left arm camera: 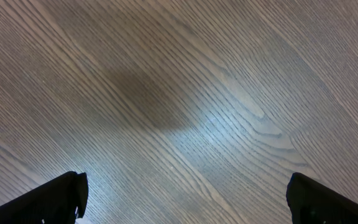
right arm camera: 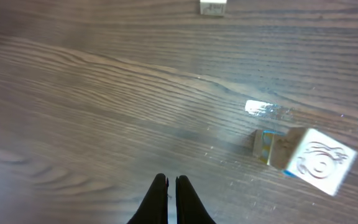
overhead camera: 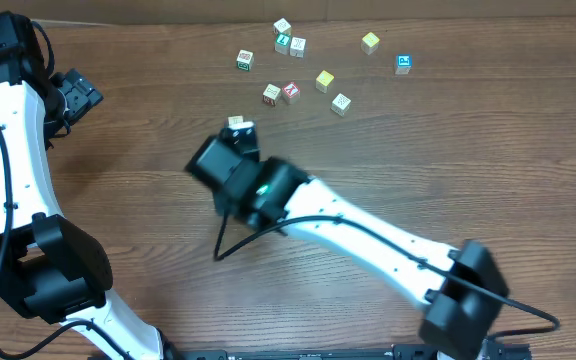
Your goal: Form a tower
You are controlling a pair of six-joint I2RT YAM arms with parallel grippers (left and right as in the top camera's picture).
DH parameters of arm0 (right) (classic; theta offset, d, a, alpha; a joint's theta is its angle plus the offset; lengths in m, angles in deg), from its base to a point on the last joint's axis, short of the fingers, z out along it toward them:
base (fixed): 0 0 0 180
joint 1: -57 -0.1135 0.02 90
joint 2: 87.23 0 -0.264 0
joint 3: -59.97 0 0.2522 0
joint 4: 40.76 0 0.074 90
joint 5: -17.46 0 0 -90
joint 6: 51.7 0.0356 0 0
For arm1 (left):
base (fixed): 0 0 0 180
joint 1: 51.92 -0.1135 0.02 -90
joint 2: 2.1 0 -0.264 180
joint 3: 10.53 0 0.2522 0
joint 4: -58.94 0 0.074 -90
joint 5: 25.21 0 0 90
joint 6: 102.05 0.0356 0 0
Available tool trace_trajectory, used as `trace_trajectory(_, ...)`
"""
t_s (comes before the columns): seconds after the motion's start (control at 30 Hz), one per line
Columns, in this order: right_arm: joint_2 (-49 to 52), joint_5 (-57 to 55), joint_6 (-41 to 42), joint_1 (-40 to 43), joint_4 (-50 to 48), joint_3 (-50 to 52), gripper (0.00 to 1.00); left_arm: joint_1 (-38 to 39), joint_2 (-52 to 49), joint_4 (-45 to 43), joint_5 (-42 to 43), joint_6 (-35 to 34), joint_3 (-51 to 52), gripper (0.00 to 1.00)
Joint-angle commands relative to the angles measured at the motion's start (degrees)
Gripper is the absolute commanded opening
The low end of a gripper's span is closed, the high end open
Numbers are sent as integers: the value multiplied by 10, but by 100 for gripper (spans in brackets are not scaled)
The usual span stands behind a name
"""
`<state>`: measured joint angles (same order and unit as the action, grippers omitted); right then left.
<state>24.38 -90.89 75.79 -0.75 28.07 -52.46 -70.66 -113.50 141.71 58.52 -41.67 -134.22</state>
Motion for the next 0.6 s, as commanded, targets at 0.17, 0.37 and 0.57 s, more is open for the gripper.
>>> trace_trajectory(0.17, 87, -172, -4, -26, -8, -7, 4, 4, 1, -1, -3, 3, 0, 99)
trace_trajectory(0.37, 90, -222, -9, -21, -14, -7, 4, 4, 1, -1, -3, 3, 0, 99)
trace_trajectory(0.57, 90, -221, -17, -17, -2, -7, 4, 4, 1, -1, -3, 3, 0, 100)
